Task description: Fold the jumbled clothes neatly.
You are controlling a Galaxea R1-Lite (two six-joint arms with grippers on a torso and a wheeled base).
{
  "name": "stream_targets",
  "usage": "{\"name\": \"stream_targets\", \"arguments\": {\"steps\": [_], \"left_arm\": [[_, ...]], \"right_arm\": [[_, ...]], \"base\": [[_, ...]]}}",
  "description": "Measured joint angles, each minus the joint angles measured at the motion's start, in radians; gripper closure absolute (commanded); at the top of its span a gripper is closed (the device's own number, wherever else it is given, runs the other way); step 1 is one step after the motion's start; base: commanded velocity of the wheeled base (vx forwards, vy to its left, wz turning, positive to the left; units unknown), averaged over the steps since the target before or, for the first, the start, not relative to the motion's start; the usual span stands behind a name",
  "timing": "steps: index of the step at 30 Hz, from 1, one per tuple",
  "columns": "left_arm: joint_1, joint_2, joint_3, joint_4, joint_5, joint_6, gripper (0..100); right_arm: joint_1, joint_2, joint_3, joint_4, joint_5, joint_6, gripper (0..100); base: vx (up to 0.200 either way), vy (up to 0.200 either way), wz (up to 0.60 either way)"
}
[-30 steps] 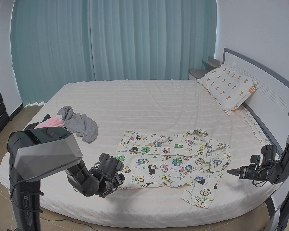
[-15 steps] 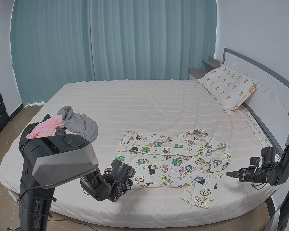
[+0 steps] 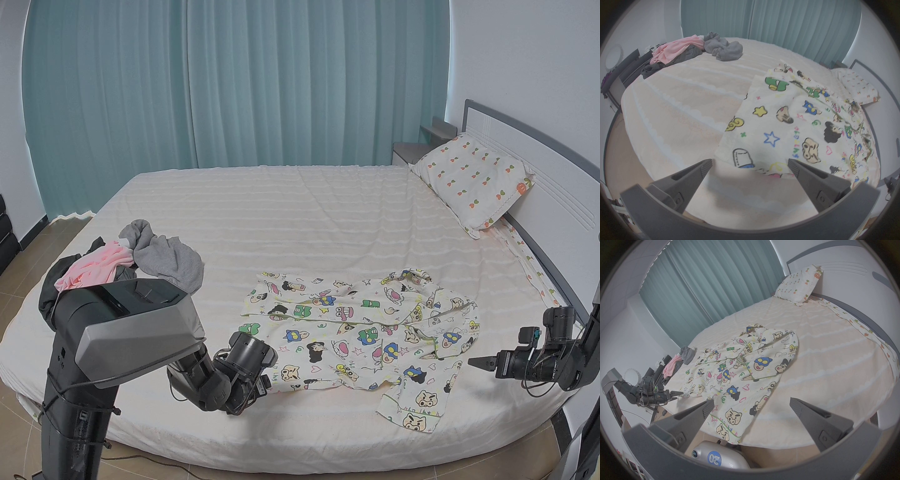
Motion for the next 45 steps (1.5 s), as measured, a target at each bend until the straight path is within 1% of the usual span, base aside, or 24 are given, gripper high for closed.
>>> {"name": "stream_targets", "arguments": {"steps": [8, 9, 16, 21, 23, 26, 29, 33, 36, 40, 45], "left_arm": [[0.001, 0.013, -0.093, 0.104, 0.000, 0.000, 0], [0.001, 0.016, -0.106, 0.115, 0.000, 0.001, 100], [-0.001, 0.024, -0.132, 0.126, 0.000, 0.001, 100], [-0.001, 0.024, -0.125, 0.126, 0.018, 0.000, 100], [0.002, 0.024, -0.114, 0.124, 0.040, -0.002, 100], [0.009, 0.023, -0.087, 0.117, 0.063, -0.004, 100], [0.017, 0.012, -0.039, 0.094, 0.068, -0.007, 100], [0.030, -0.015, 0.023, 0.028, 0.069, -0.006, 100], [0.050, -0.034, 0.061, -0.012, 0.068, -0.003, 100], [0.075, -0.049, 0.093, -0.052, 0.052, -0.002, 100], [0.083, -0.064, 0.129, -0.059, 0.027, 0.000, 100]], "right_arm": [[0.008, 0.003, 0.027, -0.039, 0.003, 0.001, 0], [0.009, 0.003, 0.031, -0.040, 0.004, 0.001, 0], [0.016, 0.008, 0.039, -0.039, 0.035, 0.001, 0], [0.059, 0.039, 0.044, -0.040, 0.038, 0.002, 0], [0.082, 0.061, 0.044, -0.040, 0.016, 0.010, 0], [0.120, 0.094, 0.039, -0.040, -0.039, 0.046, 0], [0.163, 0.131, 0.035, -0.041, -0.076, 0.087, 0], [0.207, 0.184, 0.027, -0.042, -0.111, 0.102, 0], [0.237, 0.225, 0.013, -0.051, -0.164, 0.109, 0], [0.271, 0.259, -0.002, -0.057, -0.184, 0.115, 0], [0.290, 0.279, -0.014, -0.053, -0.203, 0.117, 0]], "base": [[0.000, 0.000, 0.00], [0.000, 0.000, 0.00], [0.000, 0.000, 0.00], [0.000, 0.000, 0.00], [0.000, 0.000, 0.00], [0.000, 0.000, 0.00], [0.000, 0.000, 0.00], [0.000, 0.000, 0.00], [0.000, 0.000, 0.00], [0.000, 0.000, 0.00], [0.000, 0.000, 0.00]]}}
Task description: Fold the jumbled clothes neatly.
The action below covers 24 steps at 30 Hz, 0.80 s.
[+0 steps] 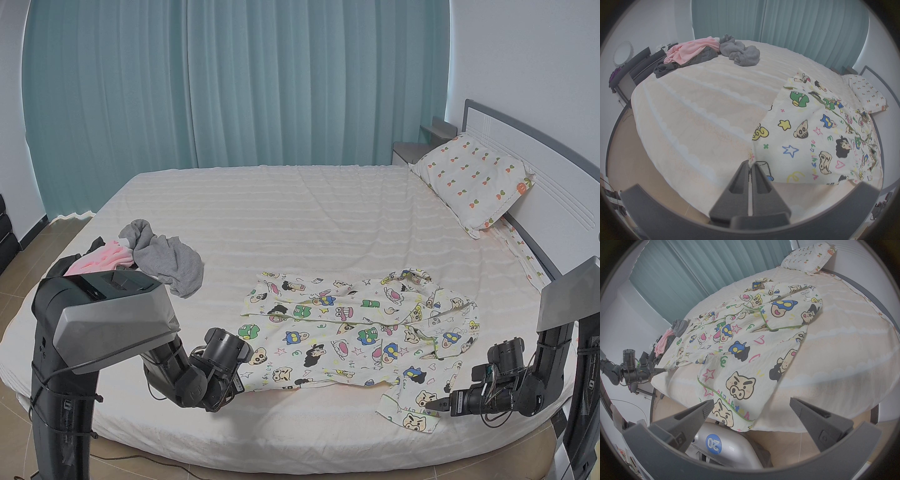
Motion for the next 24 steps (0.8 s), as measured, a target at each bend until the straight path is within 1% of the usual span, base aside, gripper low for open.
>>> {"name": "stream_targets", "arguments": {"steps": [7, 10, 17, 24], "left_arm": [[0.004, -0.025, 0.024, -0.001, -0.003, 0.001, 100], [0.006, -0.030, 0.025, -0.001, -0.003, 0.002, 100], [0.006, -0.035, 0.026, -0.001, -0.004, 0.002, 100], [0.006, -0.037, 0.026, -0.003, -0.004, 0.001, 100]], "right_arm": [[0.021, 0.020, -0.037, 0.013, -0.045, 0.000, 0], [0.028, 0.026, -0.055, 0.034, -0.053, -0.001, 0], [0.036, 0.028, -0.154, 0.191, -0.100, -0.001, 0], [0.052, 0.028, -0.234, 0.244, -0.112, -0.002, 0]], "base": [[0.000, 0.000, 0.00], [0.000, 0.000, 0.00], [0.000, 0.000, 0.00], [0.000, 0.000, 0.00]]}}
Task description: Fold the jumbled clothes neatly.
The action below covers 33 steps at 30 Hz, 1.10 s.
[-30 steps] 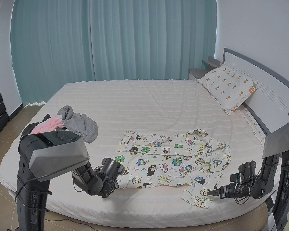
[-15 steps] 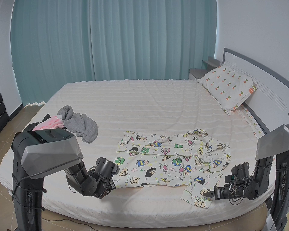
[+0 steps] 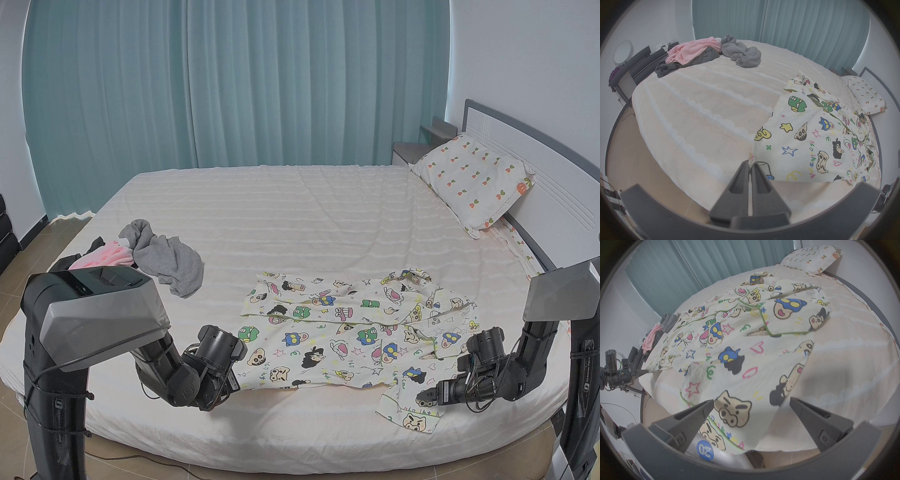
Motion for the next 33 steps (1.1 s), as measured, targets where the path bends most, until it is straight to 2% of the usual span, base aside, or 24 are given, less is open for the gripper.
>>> {"name": "stream_targets", "arguments": {"steps": [7, 11, 12, 15, 21, 26, 33], "left_arm": [[-0.002, 0.000, 0.001, -0.020, 0.000, 0.000, 100], [-0.002, -0.001, 0.002, -0.020, 0.000, 0.000, 100], [-0.002, -0.001, 0.002, -0.021, 0.000, 0.000, 100], [-0.002, -0.001, 0.002, -0.021, 0.000, 0.000, 100], [-0.002, -0.002, 0.003, -0.021, 0.000, 0.000, 100], [-0.002, -0.003, 0.012, -0.020, 0.001, 0.000, 100], [-0.002, -0.013, 0.035, -0.021, 0.001, 0.001, 100]], "right_arm": [[0.015, 0.000, -0.023, 0.022, 0.000, -0.007, 0], [0.021, -0.003, -0.044, 0.118, -0.012, -0.016, 0], [0.023, -0.005, -0.050, 0.137, -0.017, -0.019, 100], [0.028, -0.010, -0.074, 0.184, -0.033, -0.033, 100], [0.032, -0.016, -0.093, 0.192, -0.041, -0.044, 100], [0.031, -0.017, -0.092, 0.195, -0.086, -0.048, 100], [0.011, -0.039, -0.055, 0.196, -0.072, -0.049, 100]], "base": [[0.000, 0.000, 0.00], [0.000, 0.000, 0.00], [0.000, 0.000, 0.00], [0.000, 0.000, 0.00], [0.000, 0.000, 0.00], [0.000, 0.000, 0.00], [0.000, 0.000, 0.00]]}}
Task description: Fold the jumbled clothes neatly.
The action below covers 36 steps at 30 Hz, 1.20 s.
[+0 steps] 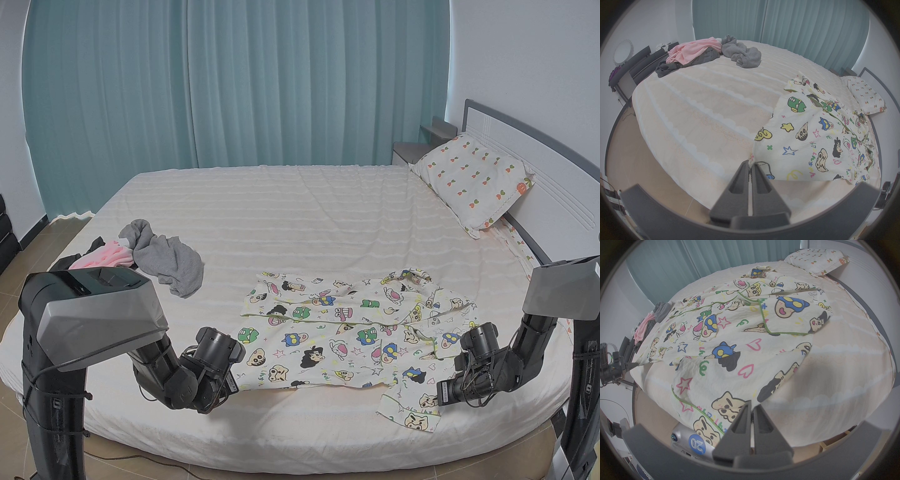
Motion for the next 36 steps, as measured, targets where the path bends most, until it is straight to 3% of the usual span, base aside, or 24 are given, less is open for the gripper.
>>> {"name": "stream_targets", "arguments": {"steps": [17, 32, 33, 36], "left_arm": [[-0.014, -0.035, 0.097, 0.000, -0.001, 0.023, 100], [-0.056, -0.041, 0.156, -0.054, 0.003, 0.025, 100], [-0.056, -0.041, 0.157, -0.056, 0.003, 0.028, 100], [-0.055, -0.041, 0.158, -0.057, 0.003, 0.030, 100]], "right_arm": [[-0.121, -0.076, 0.139, 0.000, 0.077, -0.198, 100], [-0.148, -0.095, 0.194, -0.006, 0.102, -0.245, 100], [-0.145, -0.096, 0.195, -0.006, 0.107, -0.245, 0], [-0.134, -0.096, 0.196, -0.007, 0.111, -0.242, 0]], "base": [[0.000, 0.000, 0.00], [0.000, 0.000, 0.00], [0.000, 0.000, 0.00], [0.000, 0.000, 0.00]]}}
